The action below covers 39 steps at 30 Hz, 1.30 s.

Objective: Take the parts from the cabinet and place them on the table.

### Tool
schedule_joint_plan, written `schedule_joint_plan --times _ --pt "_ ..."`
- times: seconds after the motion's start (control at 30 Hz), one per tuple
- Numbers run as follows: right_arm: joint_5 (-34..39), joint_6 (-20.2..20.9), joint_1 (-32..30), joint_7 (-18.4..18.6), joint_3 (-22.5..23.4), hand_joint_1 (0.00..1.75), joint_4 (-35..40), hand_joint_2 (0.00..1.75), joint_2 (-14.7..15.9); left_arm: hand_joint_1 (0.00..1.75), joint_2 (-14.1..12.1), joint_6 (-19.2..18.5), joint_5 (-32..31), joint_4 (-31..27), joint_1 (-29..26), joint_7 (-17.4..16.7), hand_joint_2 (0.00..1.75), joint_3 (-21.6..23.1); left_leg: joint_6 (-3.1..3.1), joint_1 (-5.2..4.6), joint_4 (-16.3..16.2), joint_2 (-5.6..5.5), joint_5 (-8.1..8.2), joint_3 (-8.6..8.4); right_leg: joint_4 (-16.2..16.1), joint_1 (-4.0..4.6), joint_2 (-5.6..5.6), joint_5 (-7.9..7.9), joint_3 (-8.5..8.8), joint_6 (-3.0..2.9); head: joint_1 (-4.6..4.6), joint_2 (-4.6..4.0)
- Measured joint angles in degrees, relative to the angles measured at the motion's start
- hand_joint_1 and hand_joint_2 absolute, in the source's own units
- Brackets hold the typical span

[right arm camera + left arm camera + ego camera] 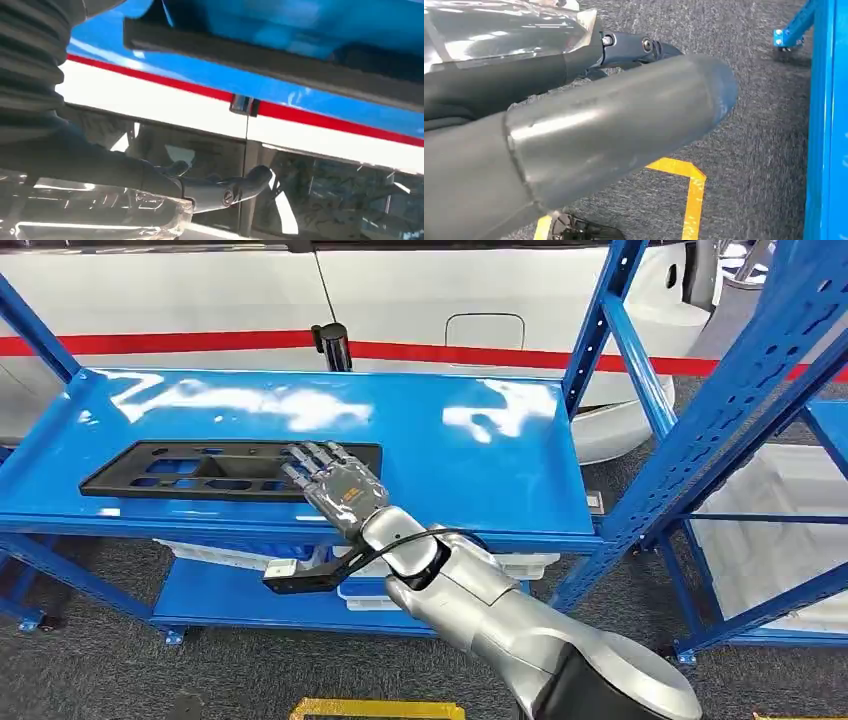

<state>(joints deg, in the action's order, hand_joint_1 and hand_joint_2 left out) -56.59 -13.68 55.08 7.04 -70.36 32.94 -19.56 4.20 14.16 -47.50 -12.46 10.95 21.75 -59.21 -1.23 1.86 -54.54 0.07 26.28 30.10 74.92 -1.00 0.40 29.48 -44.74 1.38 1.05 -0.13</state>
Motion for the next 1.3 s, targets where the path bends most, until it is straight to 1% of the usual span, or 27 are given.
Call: schedule_joint_plan --times 0.03,0.07,0.13,0.17,0.2,0.23,0.27,0.33,0.37,0.43,0.47,0.5,0.53,0.57,0.6,0.63,0.67,0.7,0.73,0.77,0.83,0.87,0.9,1.0,1.13,1.17,1.3 --pt "0.02 0.02 -0.06 0.02 0.0 0.0 -0.07 1.75 -0.02 0.0 0.02 -0.02 0.0 0.02 -0.03 0.0 0.0 0.0 0.28 0.18 -0.03 -0.07 0.23 -0.25 -1.48 -0.29 -0.01 -1.09 0.46 0.65 0.02 0.0" --pt "0.02 0.02 -0.04 0.04 0.0 0.0 -0.11 1.75 -0.04 0.0 0.09 0.0 0.0 0.02 -0.04 0.0 0.0 0.0 0.71 0.46 -0.1 -0.2 0.58 -0.6 -5.22 -0.65 -0.05 -3.0 2.22 1.51 0.0 0.0" --pt "0.07 0.11 0.08 0.11 0.0 0.0 -0.11 1.75 -0.07 0.0 0.15 -0.02 0.0 0.0 -0.04 0.0 0.0 0.0 1.83 0.97 -0.35 -0.36 1.61 -1.64 -16.44 -1.38 -0.56 -7.48 7.75 3.04 -0.02 0.0" --pt "0.13 0.18 0.18 0.18 0.0 0.0 -0.13 1.75 0.0 0.0 -0.02 -0.02 0.0 0.0 -0.02 0.0 0.0 0.0 2.6 0.65 -0.55 -0.42 2.23 -1.49 -17.19 -0.9 -0.24 -6.51 9.05 2.53 -0.26 0.0" --pt "0.2 0.26 0.23 0.2 0.0 0.0 -0.15 1.75 -0.13 0.0 -0.06 0.0 0.0 0.0 0.04 0.0 0.0 0.0 2.91 0.69 -0.71 -0.36 2.43 -1.65 -17.49 -0.94 0.14 -6.4 8.85 1.49 -0.18 0.0" --pt "0.22 0.26 0.13 0.26 0.0 0.0 -0.15 1.75 -0.2 0.0 0.0 0.02 0.0 0.02 0.02 -0.02 0.0 0.0 3.04 0.8 -0.49 -0.43 2.48 -1.78 -17.22 -0.79 0.17 -6.02 8.74 0.79 -0.11 0.0" --pt "0.28 0.26 0.15 0.26 0.0 0.0 -0.15 1.75 -0.19 0.0 0.06 0.04 0.0 0.02 -0.05 -0.02 0.0 0.0 3.27 0.93 -0.07 -0.42 2.59 -1.91 -16.88 -0.54 0.21 -5.67 8.71 0.28 -0.13 0.0" --pt "0.28 0.24 0.39 0.26 0.02 0.0 -0.11 1.75 -0.22 0.0 0.15 0.04 0.0 0.02 0.03 -0.02 0.0 0.0 4.0 1.42 -0.71 -0.16 3.37 -2.43 -17.14 -0.92 0.57 -5.17 9.52 -0.85 0.04 0.0" --pt "0.28 0.24 0.55 0.26 0.02 0.0 -0.11 1.75 -0.24 0.0 0.11 0.07 0.0 0.0 0.1 0.0 0.0 0.0 3.78 1.39 -3.82 -0.08 4.45 -1.0 -17.14 -0.81 0.55 -4.8 9.95 -1.42 0.37 0.0" --pt "0.31 0.24 0.55 0.26 0.0 0.0 -0.11 1.75 -0.22 0.0 0.07 0.07 0.0 0.0 0.03 0.0 0.0 0.0 3.67 1.05 -13.93 -0.1 8.04 5.13 -17.13 -0.38 0.5 -4.2 10.62 -2.24 0.31 0.0" --pt "0.31 0.24 0.36 0.26 0.0 0.0 -0.11 1.75 -0.22 0.0 0.07 0.07 0.0 0.02 -0.1 0.0 0.0 0.0 3.57 0.96 -18.19 -0.1 8.79 8.24 -17.13 -0.13 0.52 -3.88 10.95 -2.6 0.28 0.0" --pt "0.31 0.24 0.16 0.26 0.0 0.0 -0.11 1.75 -0.22 0.0 0.07 0.07 0.02 0.02 -0.24 -0.02 0.0 -0.02 3.39 0.9 -20.42 -0.1 8.29 10.57 -17.12 0.15 0.59 -3.55 11.38 -2.78 0.31 0.0" --pt "0.31 0.24 0.08 0.26 -0.09 0.0 -0.13 1.75 -0.22 0.0 0.07 0.07 0.02 0.02 -0.32 -0.02 0.0 -0.02 2.95 0.79 -19.57 -0.1 5.8 11.55 -17.13 0.36 0.68 -3.04 12.04 -2.83 0.31 0.0" --pt "0.31 0.26 0.13 0.26 -0.2 0.0 -0.13 1.75 -0.22 0.0 0.07 0.07 0.02 0.02 -0.31 -0.02 0.0 -0.04 2.51 0.56 -16.56 -0.11 2.63 11.15 -17.14 0.51 0.79 -2.58 12.73 -2.87 0.28 0.0" --pt "0.37 0.24 0.28 0.26 -0.31 0.0 -0.13 1.75 -0.24 0.0 0.07 0.07 0.02 0.02 -0.3 -0.02 0.0 -0.04 1.87 0.25 -11.57 -0.12 -1.2 9.79 -17.15 0.63 0.81 -2.03 13.6 -2.83 0.29 0.0" --pt "0.39 0.26 0.46 0.26 -0.42 0.0 -0.13 1.75 -0.24 0.0 0.04 0.07 0.02 0.02 -0.31 0.0 0.0 -0.09 1.23 -0.11 -6.92 -0.13 -4.16 8.31 -17.19 0.73 0.82 -1.59 14.32 -2.7 0.3 0.0" --pt "0.44 0.26 0.48 0.26 -0.46 0.0 -0.15 1.75 -0.15 0.0 -0.04 0.07 0.02 0.02 -0.32 0.0 0.0 -0.13 0.68 -0.42 -4.79 -0.19 -4.76 7.42 -17.34 0.71 0.79 -1.29 14.01 -2.59 0.26 0.0" --pt "0.55 0.29 0.56 0.26 -0.57 0.0 -0.11 1.75 -0.2 0.0 -0.02 0.07 0.06 0.02 -0.24 0.37 0.0 -0.2 0.76 -0.73 -3.42 -0.14 -3.98 6.8 -17.2 1.61 0.99 -0.91 14.55 -2.08 0.15 0.0" --pt "0.57 0.29 0.56 0.26 -0.61 0.0 -0.11 1.75 -0.2 0.0 -0.09 0.11 0.11 0.0 -0.21 0.74 0.0 -0.2 0.91 -0.81 -3.59 -0.14 -3.8 6.87 -17.39 1.17 0.97 -0.92 14.41 -1.94 0.29 0.0" --pt "0.68 0.29 0.48 0.26 -0.66 0.0 -0.11 1.75 -0.2 0.0 0.02 0.15 0.15 0.02 -0.24 1.18 0.0 -0.2 1.49 -0.76 -3.24 -0.25 -4.18 6.85 -17.04 1.75 0.89 -0.78 14.31 -2.19 0.17 0.0" --pt "0.85 0.26 0.51 0.26 -0.79 0.0 -0.13 1.75 -0.15 0.0 0.11 0.31 0.46 0.0 -0.23 1.31 0.0 -0.28 1.56 -1.16 -3.26 -0.36 -4.04 6.89 -17.45 1.36 0.79 -0.79 14.37 -2.16 0.24 0.0" --pt "0.9 0.26 0.52 0.26 -0.83 1.4 -0.13 1.75 -0.15 0.0 0.15 0.35 0.46 0.0 -0.23 1.35 0.0 -0.33 1.51 -1.26 -3.25 -0.43 -4.0 6.89 -17.58 1.38 0.73 -0.78 14.44 -2.15 0.22 0.0" --pt "1.07 0.29 0.52 0.24 -0.9 1.52 -0.13 1.75 -0.17 0.0 0.15 0.35 0.44 0.0 -0.23 1.49 0.0 -0.35 1.31 -1.31 -3.24 -0.51 -3.87 6.88 -17.82 1.47 0.68 -0.76 14.58 -2.14 0.26 0.0" --pt "1.55 0.29 0.53 0.11 -0.94 1.47 -0.13 1.75 -0.17 0.0 0.2 0.35 0.39 0.02 -0.23 2.1 0.0 -0.35 1.02 -1.31 -3.24 -0.54 -3.68 6.84 -18.26 1.4 0.66 -0.67 14.78 -1.96 0.22 0.0" --pt "1.86 0.24 0.52 -0.11 -0.94 1.27 -0.13 1.75 -0.17 0.0 0.26 0.35 0.44 0.02 -0.24 2.32 0.0 -0.35 0.74 -1.32 -3.22 -0.61 -3.5 6.68 -18.65 1.39 0.59 -0.54 14.73 -1.76 0.2 0.0" --pt "1.92 0.15 0.51 -0.2 -0.94 1.06 -0.13 1.75 -0.17 0.0 0.33 0.35 0.44 0.02 -0.24 2.32 0.0 -0.35 0.73 -1.33 -3.22 -0.62 -3.5 6.68 -18.65 1.39 0.59 -0.55 14.73 -1.75 0.22 0.0" --pt "1.92 -0.46 0.47 -1.03 -0.94 1.03 -0.18 1.75 -0.15 0.0 0.33 0.35 0.44 0.0 -0.23 2.49 0.0 -0.35 0.7 -1.42 -3.24 -0.62 -3.52 6.68 -18.67 1.34 0.59 -0.68 14.74 -1.54 0.22 0.0"
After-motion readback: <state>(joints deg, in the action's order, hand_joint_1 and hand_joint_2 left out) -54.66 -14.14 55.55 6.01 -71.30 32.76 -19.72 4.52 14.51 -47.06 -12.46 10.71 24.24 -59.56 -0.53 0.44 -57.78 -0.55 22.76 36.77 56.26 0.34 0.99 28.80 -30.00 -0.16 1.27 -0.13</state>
